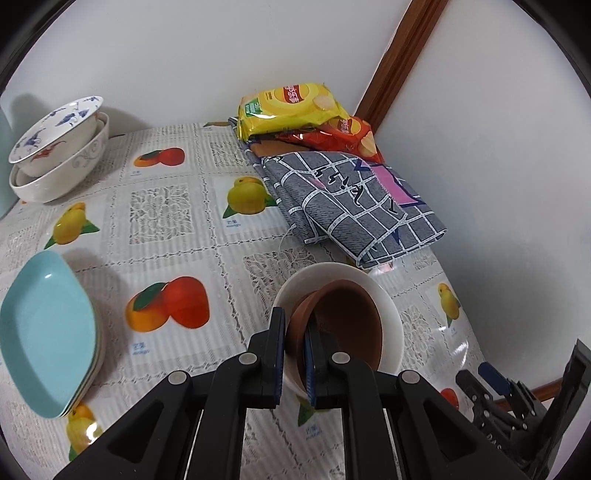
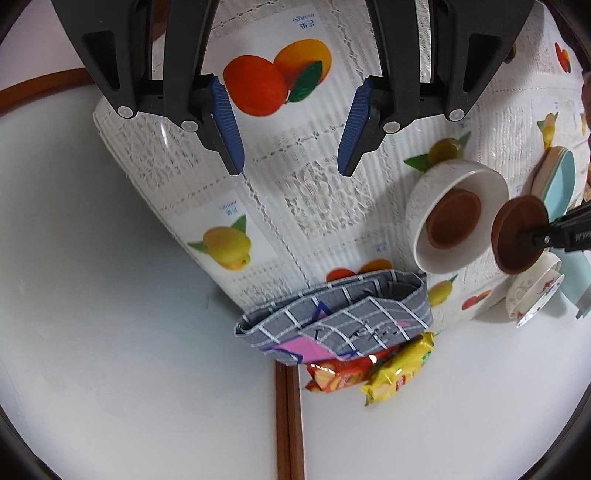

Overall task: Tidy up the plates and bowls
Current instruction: 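Withdraw the right gripper while the left gripper carries its brown bowl toward the white bowl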

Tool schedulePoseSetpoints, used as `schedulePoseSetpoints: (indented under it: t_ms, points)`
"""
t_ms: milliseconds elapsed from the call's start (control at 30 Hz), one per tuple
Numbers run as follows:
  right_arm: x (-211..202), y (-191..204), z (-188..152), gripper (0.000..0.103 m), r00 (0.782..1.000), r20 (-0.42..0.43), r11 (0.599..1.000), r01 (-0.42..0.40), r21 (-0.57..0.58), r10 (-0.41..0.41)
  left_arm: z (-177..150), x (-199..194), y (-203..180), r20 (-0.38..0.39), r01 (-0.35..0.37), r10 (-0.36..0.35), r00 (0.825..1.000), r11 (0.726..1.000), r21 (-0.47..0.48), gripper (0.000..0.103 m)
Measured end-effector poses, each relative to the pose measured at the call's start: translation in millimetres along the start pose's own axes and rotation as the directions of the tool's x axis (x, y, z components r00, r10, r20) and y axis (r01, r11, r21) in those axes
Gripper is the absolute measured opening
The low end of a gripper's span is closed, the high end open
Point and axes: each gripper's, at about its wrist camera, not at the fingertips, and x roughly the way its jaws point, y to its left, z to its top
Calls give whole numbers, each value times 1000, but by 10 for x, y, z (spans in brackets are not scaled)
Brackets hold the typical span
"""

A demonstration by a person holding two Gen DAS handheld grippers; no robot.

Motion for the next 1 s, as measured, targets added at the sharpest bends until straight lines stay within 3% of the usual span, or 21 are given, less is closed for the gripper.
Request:
schedulePoseSetpoints:
  t_ms: [433,1000]
  points:
    - [152,-29,-19,52,999,-31,999,-23,22,24,39,432,-85,-66,3,-2,998,1000,10,9]
    - [141,21,-42,53,999,-42,999,-35,3,35,-21,541,-141,-84,20,-18,996,1000,20,12]
